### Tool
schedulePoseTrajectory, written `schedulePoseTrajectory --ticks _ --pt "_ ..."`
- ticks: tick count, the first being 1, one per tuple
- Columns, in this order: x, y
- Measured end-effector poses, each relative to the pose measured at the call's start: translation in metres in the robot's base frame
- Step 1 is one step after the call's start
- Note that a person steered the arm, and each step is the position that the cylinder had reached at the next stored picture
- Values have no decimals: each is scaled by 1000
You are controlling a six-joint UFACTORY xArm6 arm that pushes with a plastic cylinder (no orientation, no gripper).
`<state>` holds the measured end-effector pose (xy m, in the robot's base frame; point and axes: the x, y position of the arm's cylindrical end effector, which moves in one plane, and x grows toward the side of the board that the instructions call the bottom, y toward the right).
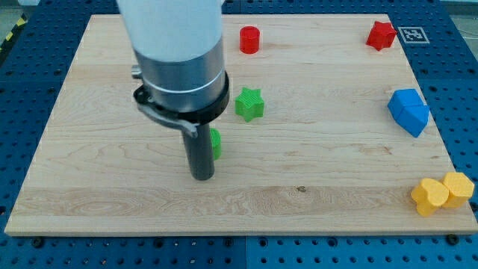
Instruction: Push the green circle into the green star
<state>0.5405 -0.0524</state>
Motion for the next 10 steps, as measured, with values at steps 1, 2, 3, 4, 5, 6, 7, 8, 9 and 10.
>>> schedulePoseTrajectory --ticks 1,2,3,4,5,6,7,8,9,10 --pt "-36 2" --pt "-46 0" --pt "-49 0" --pt "-86 2" --pt "-99 1" --pt "-95 -28" --pt "-122 -53" --pt "-151 -42" --pt "-149 -14" --pt "-144 8"
